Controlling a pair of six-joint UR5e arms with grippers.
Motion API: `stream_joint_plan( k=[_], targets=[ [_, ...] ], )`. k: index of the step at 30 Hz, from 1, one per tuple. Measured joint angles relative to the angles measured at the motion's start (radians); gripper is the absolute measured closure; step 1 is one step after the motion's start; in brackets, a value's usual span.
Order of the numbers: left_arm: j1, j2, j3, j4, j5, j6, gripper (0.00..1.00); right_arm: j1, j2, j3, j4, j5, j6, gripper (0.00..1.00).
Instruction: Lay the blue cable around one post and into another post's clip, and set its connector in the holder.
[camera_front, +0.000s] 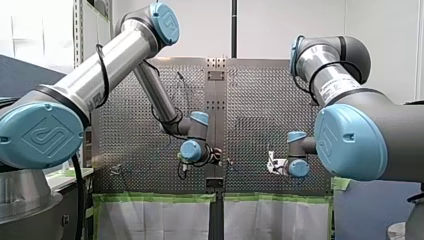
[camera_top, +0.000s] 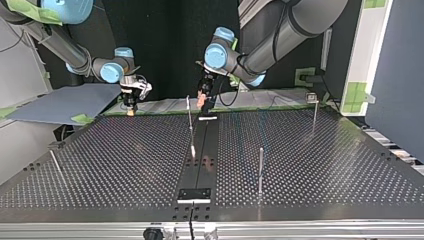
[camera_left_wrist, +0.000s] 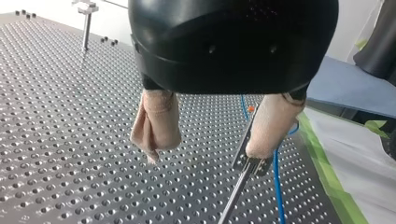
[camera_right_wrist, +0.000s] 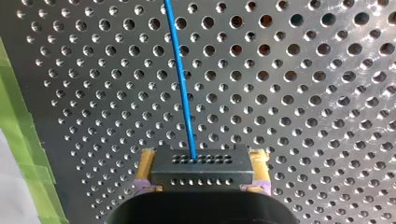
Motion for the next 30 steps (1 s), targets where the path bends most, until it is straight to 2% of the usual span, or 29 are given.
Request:
stream_joint_plan(
  k=[15, 21, 25, 30],
  targets=[
    [-0.003, 0.002, 0.0, 0.002, 0.011, -0.018, 0.0, 0.001, 0.0, 0.0, 0.002, 0.0, 0.002, 0.99],
    [-0.004, 0.017, 0.0, 0.002, 0.037, -0.016, 0.0, 0.001, 0.0, 0.0, 0.001, -0.002, 0.002, 0.99],
    [-0.006, 0.035, 0.0, -0.001, 0.018, -0.014, 0.0, 0.001, 0.0, 0.0, 0.001, -0.006, 0.003, 0.99],
    [-0.007, 0.043, 0.0, -0.01, -0.025, -0.012, 0.0, 0.001, 0.001, 0.0, 0.0, -0.006, 0.003, 0.99]
  ],
)
